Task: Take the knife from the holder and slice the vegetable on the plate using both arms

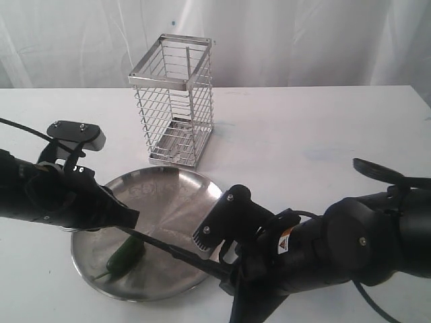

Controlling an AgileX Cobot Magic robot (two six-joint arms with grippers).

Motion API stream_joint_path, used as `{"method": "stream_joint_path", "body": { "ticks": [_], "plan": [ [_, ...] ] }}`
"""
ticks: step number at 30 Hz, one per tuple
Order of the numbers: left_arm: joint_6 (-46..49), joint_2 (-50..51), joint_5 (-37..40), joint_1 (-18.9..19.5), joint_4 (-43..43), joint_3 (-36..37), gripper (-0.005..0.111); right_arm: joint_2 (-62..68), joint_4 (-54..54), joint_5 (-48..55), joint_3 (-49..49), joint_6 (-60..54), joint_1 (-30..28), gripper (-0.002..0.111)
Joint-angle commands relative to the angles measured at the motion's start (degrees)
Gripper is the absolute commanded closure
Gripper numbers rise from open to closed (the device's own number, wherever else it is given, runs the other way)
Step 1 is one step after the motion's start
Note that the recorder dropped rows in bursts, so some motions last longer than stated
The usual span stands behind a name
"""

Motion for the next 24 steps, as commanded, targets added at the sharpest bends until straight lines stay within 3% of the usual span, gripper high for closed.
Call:
{"method": "stream_joint_path", "body": {
  "ticks": [1,9,24],
  "plan": [
    [-0.05,0.16,0.17,-0.07,-0.89,-0.36,0.107,-0.03,12.41,0.6,0.23,0.02,0.06,0.108],
    [-0.05,1.24,-1.37,-3.34,-1.02,-1.76,0.107,-0.03,12.41,0.6,0.23,0.02,0.06,0.108],
    [-0.05,5.88,-0.18,-3.34,-1.02,-2.98,0.107,-0.03,12.41,0.6,0.23,0.16,0.06,0.108]
  ]
}}
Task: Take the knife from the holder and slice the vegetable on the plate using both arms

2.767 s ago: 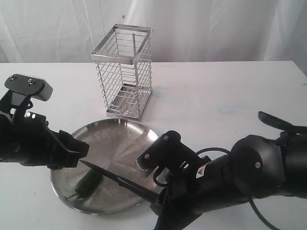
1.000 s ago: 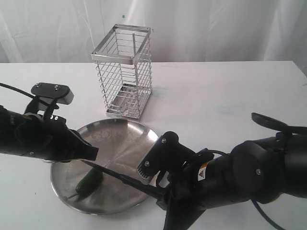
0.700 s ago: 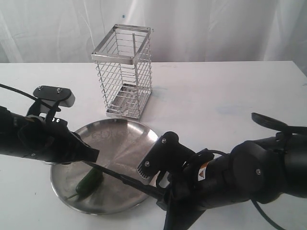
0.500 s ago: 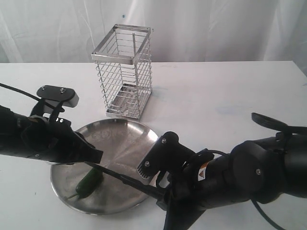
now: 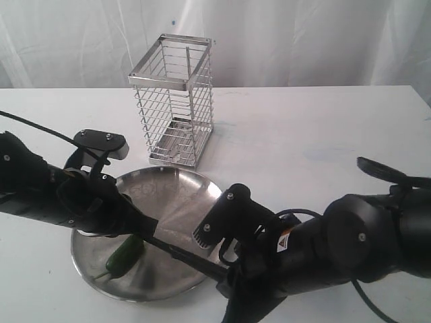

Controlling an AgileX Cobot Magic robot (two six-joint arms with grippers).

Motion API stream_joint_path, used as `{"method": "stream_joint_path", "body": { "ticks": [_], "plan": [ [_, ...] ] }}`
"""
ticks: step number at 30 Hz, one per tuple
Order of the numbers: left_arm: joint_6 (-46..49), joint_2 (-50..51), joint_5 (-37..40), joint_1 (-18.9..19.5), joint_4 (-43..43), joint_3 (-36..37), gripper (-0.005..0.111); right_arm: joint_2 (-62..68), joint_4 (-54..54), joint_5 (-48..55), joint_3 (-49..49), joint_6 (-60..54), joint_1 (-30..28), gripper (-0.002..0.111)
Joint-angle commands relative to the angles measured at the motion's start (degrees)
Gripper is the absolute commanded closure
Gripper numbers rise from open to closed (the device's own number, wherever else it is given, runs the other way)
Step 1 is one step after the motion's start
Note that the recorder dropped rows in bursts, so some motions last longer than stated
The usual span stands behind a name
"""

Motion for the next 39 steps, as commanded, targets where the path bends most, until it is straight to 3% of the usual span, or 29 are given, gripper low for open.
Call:
{"method": "stream_joint_path", "body": {
  "ticks": [1,18,28,39],
  "plan": [
    [-0.05,0.17,0.31,-0.29,-0.82,-0.26,0.107,-0.03,6.38,0.2,0.23,0.05,0.06,0.108],
    [0.06,0.17,-0.38,-0.29,-0.69,-0.26,0.107,-0.41,6.38,-0.54,0.23,6.76,0.18,0.108],
    [0.06,0.06,-1.14,-0.19,-0.69,-0.26,0.107,-4.34,6.26,-2.95,1.51,12.98,6.25,0.108],
    [0.06,-0.13,-0.89,-0.19,-0.69,-0.26,0.107,-4.34,6.26,-7.3,4.24,14.36,6.28,0.108]
  ]
}}
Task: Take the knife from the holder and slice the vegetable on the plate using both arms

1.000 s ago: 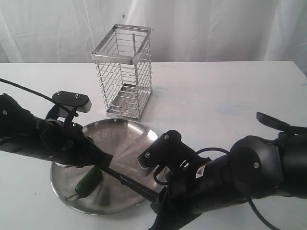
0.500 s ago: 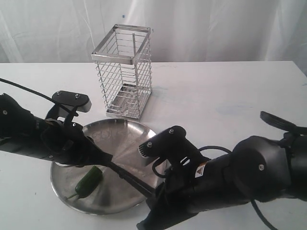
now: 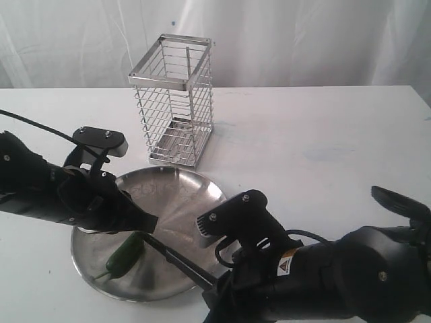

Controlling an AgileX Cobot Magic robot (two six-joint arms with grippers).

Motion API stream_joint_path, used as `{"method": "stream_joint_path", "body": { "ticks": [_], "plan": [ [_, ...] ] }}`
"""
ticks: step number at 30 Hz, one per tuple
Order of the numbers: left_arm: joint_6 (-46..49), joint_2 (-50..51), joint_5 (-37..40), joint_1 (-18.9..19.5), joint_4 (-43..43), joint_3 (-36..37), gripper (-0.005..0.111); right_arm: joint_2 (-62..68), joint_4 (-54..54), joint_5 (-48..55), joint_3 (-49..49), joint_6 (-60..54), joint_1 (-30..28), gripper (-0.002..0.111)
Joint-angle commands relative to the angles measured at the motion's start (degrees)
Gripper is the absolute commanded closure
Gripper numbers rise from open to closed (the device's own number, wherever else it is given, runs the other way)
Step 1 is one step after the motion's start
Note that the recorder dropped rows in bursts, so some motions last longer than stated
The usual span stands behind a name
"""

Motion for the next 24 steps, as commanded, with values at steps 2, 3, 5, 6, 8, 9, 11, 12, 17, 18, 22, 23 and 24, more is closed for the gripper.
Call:
{"method": "stream_joint_path", "body": {
  "ticks": [2,3,5,6,8,9,11,12,17,18,22,23,24],
  "plan": [
    [0.06,-0.13,0.64,-0.09,-0.69,-0.26,0.107,-0.33,0.15,-0.33,0.17,0.29,0.09,0.108],
    [0.06,-0.13,0.64,-0.09,-0.69,-0.26,0.107,-0.33,0.15,-0.08,0.17,0.29,0.09,0.108],
    [0.06,-0.13,0.64,-0.09,-0.69,-0.26,0.107,-0.33,0.15,0.21,0.17,0.29,0.09,0.108],
    [0.06,-0.13,0.64,-0.09,-0.69,-0.26,0.107,-0.33,0.15,0.1,0.17,0.29,0.09,0.108],
    [0.06,-0.13,0.64,-0.09,-0.69,-0.26,0.107,-0.57,0.15,-0.75,0.17,0.29,0.09,0.108],
    [0.06,-0.13,0.76,-0.09,-0.69,-0.26,0.107,-0.68,0.15,-1.35,0.17,0.29,0.09,0.108],
    [0.06,-0.13,0.76,-0.09,-0.69,-0.26,0.107,-0.91,0.15,-2.44,0.17,0.32,0.09,0.108],
    [0.06,-0.13,0.76,-0.09,-0.69,-0.26,0.107,-1.04,0.27,-2.54,0.17,0.43,0.09,0.108],
    [0.17,-0.13,0.87,-0.09,-0.69,-0.26,0.107,-1.04,0.27,-1.8,0.17,0.65,0.09,0.108],
    [0.17,-0.13,0.87,-0.09,-0.69,-0.26,0.107,-1.04,0.27,-1.52,0.17,0.75,0.09,0.108],
    [0.17,-0.13,0.87,-0.09,-0.69,-0.26,0.107,-1.04,0.38,-1.01,0.17,0.86,0.9,0.108],
    [0.17,-0.13,0.87,-0.09,-0.69,-0.26,0.107,-1.04,0.38,-1.01,0.17,0.86,1.32,0.108],
    [0.17,-0.13,0.87,-0.09,-0.69,-0.26,0.107,-1.04,0.38,-1.12,0.17,0.86,1.76,0.108]
  ]
}}
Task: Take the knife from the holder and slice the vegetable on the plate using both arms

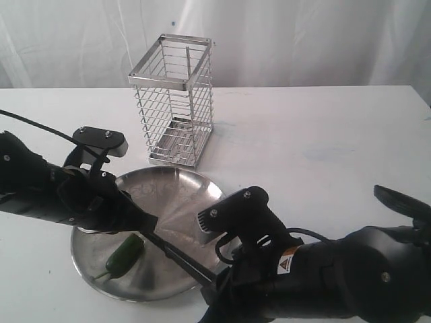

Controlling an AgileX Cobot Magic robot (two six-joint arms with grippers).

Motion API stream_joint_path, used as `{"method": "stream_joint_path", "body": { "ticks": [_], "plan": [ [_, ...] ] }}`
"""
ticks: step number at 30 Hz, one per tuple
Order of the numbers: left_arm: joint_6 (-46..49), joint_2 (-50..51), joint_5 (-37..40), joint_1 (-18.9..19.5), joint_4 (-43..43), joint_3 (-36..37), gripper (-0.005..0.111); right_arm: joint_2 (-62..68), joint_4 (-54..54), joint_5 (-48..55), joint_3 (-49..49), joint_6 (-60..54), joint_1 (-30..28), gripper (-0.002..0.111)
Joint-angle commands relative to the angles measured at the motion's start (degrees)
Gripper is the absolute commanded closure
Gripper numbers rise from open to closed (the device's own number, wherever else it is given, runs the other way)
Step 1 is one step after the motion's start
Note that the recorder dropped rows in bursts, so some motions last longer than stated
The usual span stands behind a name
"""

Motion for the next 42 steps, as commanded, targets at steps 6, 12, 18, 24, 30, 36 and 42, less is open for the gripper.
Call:
{"method": "stream_joint_path", "body": {
  "ticks": [6,12,18,24,30,36,42],
  "plan": [
    [0.04,-0.13,0.87,-0.09,-0.69,-0.26,0.107,-0.55,0.27,-0.87,0.17,0.17,1.64,0.108],
    [0.04,-0.13,1.06,-0.09,-0.69,-0.26,0.107,0.77,0.16,-1.12,0.17,0.17,1.64,0.108],
    [0.04,-0.13,1.36,-0.09,-0.69,-0.26,0.107,2.72,0.16,-1.26,0.17,0.17,1.64,0.108],
    [0.04,-0.13,1.36,-0.09,-0.69,-0.26,0.107,2.73,0.16,-1.41,0.17,0.17,1.64,0.108],
    [0.04,-0.13,1.44,-0.09,-0.69,-0.26,0.107,2.73,0.16,-1.41,0.17,0.17,1.64,0.108],
    [2.5,0.5,3.85,-0.09,-0.69,-0.26,0.107,2.73,0.16,-1.3,0.17,0.17,1.64,0.108],
    [2.5,0.5,4.24,-0.09,-0.69,-1.96,0.107,2.73,0.16,-1.17,0.17,0.17,1.64,0.108]
  ]
}}
